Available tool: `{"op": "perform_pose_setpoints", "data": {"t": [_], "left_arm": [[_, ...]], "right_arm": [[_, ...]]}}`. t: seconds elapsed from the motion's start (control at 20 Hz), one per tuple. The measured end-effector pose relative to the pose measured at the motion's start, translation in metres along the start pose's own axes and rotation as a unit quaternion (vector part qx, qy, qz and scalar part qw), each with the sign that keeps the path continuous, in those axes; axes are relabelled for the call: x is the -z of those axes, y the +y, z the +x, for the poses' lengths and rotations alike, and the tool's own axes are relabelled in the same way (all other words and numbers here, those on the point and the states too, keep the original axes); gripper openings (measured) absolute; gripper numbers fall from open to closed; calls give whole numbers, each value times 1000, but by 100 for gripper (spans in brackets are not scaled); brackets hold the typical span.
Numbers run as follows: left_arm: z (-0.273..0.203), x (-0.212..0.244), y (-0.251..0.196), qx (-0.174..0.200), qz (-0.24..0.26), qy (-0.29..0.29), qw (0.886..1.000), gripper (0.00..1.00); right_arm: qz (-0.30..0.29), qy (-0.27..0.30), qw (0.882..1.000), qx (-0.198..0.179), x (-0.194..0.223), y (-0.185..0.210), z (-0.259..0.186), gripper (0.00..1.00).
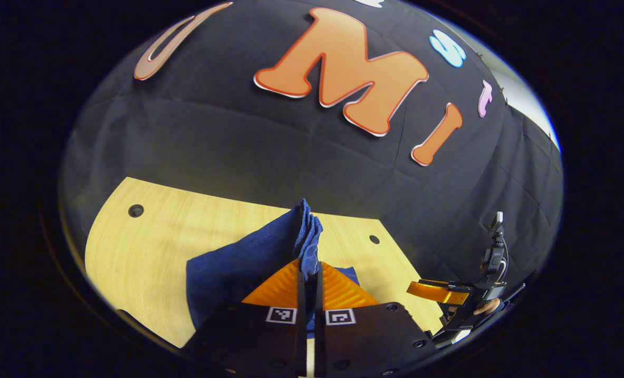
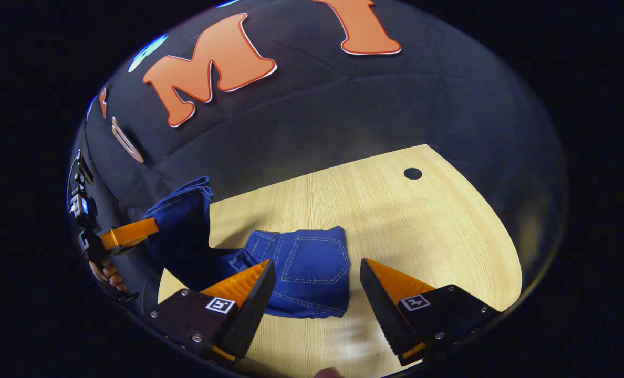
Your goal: Grasp the waist and the cuffs of the jeans and fold them to make the two legs overlap; first hold the waist and fold one-third of the jeans toward the cuffs, then hold the cuffs and fold the remaining one-third in the same direction to finish folding.
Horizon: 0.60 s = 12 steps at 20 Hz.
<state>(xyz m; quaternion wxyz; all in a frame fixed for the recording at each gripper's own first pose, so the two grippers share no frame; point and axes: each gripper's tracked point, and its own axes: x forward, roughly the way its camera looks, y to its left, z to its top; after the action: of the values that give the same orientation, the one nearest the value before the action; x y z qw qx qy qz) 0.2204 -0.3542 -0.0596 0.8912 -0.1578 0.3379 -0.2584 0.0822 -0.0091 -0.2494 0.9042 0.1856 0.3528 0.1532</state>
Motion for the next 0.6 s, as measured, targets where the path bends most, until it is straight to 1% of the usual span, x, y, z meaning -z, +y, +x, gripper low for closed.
{"op": "perform_pose_setpoints", "data": {"t": [0.1,0.2,0.35,0.4,0.45,0.5,0.55,0.6], "left_arm": [[15,16,-18,6,9,21,1000,6],[29,32,-35,7,31,44,999,6],[44,71,-50,-4,87,100,991,6],[45,85,-54,3,98,117,988,8],[43,93,-62,11,102,125,987,13],[39,98,-67,19,104,128,986,23],[38,102,-71,23,109,129,985,27],[38,104,-69,15,119,126,985,39]], "right_arm": [[1,2,1000,-2,0,-6,0,99],[-2,4,1000,-3,2,-13,-1,99],[-3,6,1000,-3,4,-22,2,99],[-1,6,1000,-3,3,-23,3,99],[0,4,1000,-5,0,-24,4,99],[1,0,1000,-7,-3,-24,3,98],[5,-4,1000,-9,-5,-24,3,99],[11,-4,1000,-14,-7,-22,4,98]]}}
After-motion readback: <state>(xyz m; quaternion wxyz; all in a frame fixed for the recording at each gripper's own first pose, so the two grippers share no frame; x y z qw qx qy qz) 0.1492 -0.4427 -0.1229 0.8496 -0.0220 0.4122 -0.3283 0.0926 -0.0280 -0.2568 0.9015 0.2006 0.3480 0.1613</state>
